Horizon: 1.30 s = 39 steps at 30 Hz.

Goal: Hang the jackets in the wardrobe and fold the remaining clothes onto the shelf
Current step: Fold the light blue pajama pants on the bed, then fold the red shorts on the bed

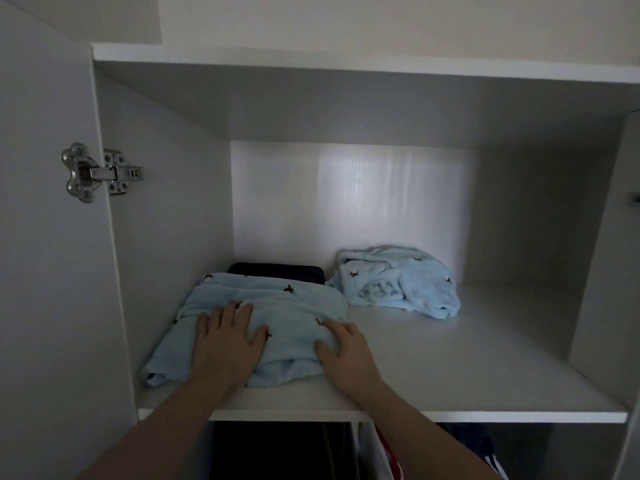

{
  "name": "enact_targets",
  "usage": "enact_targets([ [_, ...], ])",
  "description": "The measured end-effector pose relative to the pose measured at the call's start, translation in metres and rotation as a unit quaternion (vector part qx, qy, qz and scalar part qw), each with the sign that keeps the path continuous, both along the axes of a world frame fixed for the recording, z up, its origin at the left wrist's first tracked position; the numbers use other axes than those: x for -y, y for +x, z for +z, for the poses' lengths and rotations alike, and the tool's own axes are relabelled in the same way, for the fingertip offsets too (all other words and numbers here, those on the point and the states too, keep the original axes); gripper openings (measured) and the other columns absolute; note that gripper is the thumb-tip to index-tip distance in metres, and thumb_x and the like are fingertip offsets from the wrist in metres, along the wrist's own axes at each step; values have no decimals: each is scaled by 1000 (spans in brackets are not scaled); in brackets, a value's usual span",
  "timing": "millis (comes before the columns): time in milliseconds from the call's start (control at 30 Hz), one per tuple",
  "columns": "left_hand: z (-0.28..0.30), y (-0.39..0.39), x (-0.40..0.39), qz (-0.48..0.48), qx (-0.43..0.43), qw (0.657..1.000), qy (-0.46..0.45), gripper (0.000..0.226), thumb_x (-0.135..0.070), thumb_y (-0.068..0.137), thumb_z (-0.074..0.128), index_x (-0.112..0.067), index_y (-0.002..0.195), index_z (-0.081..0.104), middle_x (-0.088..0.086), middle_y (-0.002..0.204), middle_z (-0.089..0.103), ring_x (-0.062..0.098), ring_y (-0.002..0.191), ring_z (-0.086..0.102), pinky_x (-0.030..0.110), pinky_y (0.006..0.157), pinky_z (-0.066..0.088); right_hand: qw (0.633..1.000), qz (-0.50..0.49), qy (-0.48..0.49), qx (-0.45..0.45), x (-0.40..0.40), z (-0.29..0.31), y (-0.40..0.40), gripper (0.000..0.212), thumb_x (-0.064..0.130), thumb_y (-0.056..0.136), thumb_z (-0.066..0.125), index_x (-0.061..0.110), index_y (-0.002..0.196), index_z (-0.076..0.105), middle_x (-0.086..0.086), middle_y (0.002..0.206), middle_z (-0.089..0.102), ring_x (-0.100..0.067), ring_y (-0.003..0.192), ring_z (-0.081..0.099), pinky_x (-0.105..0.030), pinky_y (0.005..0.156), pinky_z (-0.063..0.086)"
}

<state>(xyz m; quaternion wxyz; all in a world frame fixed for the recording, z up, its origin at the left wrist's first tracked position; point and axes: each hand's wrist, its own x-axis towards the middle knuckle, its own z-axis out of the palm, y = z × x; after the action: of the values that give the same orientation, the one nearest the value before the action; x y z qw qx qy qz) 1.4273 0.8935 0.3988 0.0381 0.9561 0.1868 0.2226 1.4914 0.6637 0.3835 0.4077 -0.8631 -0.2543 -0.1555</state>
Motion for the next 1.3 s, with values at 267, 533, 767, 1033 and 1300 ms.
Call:
enact_targets([
  [267, -10, -5, -2, -39, 54, 998, -9, 92, -71, 85, 5, -23, 154, 40, 9, 164, 30, 33, 146, 33, 49, 122, 17, 996, 0, -94, -2, -5, -6, -1, 52, 45, 106, 42, 27, 155, 38, -2, 155, 43, -28, 133, 51, -38, 107, 42],
  [533, -21, -28, 17, -47, 17, 999, -9, 98, -65, 83, -2, -14, 159, 30, 13, 166, 24, 37, 151, 24, 54, 122, 13, 982, 14, -181, -49, 16, -9, -29, 75, 58, 102, 37, 28, 163, 4, 0, 171, 8, -27, 150, 30, -42, 123, 21],
  [767, -38, -70, 81, -122, -6, 989, -80, 78, -63, 95, 23, -25, 162, 11, 1, 171, -2, 30, 156, 0, 51, 125, 0, 985, 7, -160, -63, 81, -10, -86, 80, 51, 102, 49, 22, 164, 8, -3, 171, 5, -19, 156, 14, -35, 126, 13],
  [1033, -53, -142, 236, -396, -13, 907, -141, 52, -36, 100, 57, -37, 149, 40, -15, 163, 24, 11, 153, 18, 33, 125, 5, 994, -53, -35, -84, 245, -35, -208, 75, 32, 96, 66, 24, 159, 28, 10, 162, 27, -1, 148, 25, -2, 111, 14],
  [1300, -79, -220, 407, -573, -63, 802, -158, 40, -24, 95, 66, -31, 133, 58, -20, 146, 44, 4, 138, 39, 26, 116, 30, 956, -247, 32, -156, 427, -88, -377, 61, 38, 94, 67, 48, 147, 38, 33, 150, 35, 5, 135, 39, -24, 115, 35],
])
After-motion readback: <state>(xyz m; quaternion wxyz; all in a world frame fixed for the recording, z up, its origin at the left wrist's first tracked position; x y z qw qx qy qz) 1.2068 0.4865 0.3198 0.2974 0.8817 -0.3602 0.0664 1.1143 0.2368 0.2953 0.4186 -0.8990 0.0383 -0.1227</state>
